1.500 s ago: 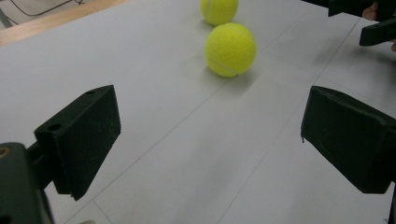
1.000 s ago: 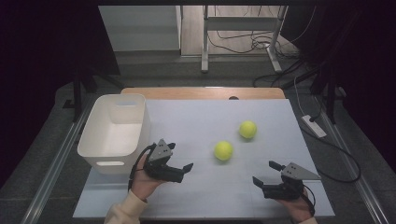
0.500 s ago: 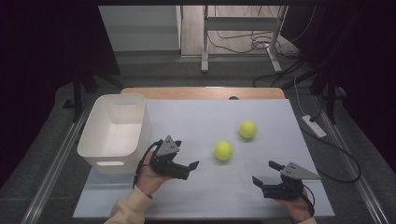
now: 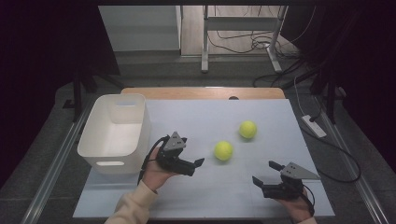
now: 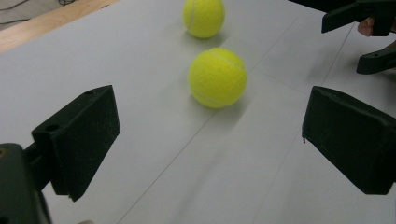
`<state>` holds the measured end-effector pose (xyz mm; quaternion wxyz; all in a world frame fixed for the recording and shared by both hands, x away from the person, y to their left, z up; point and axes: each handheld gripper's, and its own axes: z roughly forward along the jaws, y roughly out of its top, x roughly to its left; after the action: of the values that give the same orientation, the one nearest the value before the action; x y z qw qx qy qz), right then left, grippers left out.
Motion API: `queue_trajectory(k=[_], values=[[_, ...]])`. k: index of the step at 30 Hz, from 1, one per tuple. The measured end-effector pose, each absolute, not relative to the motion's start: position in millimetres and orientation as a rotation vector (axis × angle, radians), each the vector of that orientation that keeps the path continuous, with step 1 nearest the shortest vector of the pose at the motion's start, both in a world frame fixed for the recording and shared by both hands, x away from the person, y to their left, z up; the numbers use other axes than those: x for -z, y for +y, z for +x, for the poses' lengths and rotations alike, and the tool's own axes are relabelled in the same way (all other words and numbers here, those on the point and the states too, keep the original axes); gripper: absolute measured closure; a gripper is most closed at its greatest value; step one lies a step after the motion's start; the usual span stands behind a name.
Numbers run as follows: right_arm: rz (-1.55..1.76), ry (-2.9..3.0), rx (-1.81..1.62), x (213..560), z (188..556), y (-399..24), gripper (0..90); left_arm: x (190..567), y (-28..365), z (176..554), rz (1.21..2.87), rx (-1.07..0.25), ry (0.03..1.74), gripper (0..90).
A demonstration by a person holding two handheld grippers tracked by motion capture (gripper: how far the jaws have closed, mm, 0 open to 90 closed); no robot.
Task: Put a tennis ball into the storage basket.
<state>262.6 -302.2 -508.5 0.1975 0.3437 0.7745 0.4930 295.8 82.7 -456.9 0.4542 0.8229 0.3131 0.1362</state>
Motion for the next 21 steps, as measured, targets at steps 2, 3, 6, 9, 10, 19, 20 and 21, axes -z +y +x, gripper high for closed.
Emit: queue_trajectory(k=[2, 3, 6, 9, 10, 19, 20, 21], values=[[0.963, 2.167, -1.379, 508.6, 262.8, -302.3, 9.6, 457.5, 80.1, 297.4, 2.034, -0.331, 0.771, 4.5], [0.965, 2.168, -1.378, 508.7, 262.8, -302.4, 9.5, 457.7, 79.0, 298.1, 2.032, -0.329, 0.77, 4.5], [0.967, 2.169, -1.374, 509.2, 263.1, -302.8, 9.6, 458.2, 75.6, 300.0, 2.036, -0.326, 0.769, 4.3], [0.966, 2.168, -1.372, 509.2, 263.0, -302.8, 9.6, 459.0, 72.4, 301.8, 2.044, -0.328, 0.77, 3.8], [0.966, 2.168, -1.373, 509.2, 262.8, -302.8, 9.6, 459.1, 71.7, 302.2, 2.047, -0.327, 0.771, 3.6], [0.966, 2.172, -1.366, 509.5, 263.1, -302.6, 9.6, 459.9, 68.0, 306.2, 2.046, -0.311, 0.777, 3.5], [0.967, 2.172, -1.367, 509.5, 263.2, -302.5, 9.6, 460.1, 67.4, 306.9, 2.047, -0.304, 0.778, 3.6], [0.967, 2.172, -1.367, 509.5, 263.2, -302.4, 9.6, 460.3, 66.7, 307.8, 2.048, -0.299, 0.777, 3.6]])
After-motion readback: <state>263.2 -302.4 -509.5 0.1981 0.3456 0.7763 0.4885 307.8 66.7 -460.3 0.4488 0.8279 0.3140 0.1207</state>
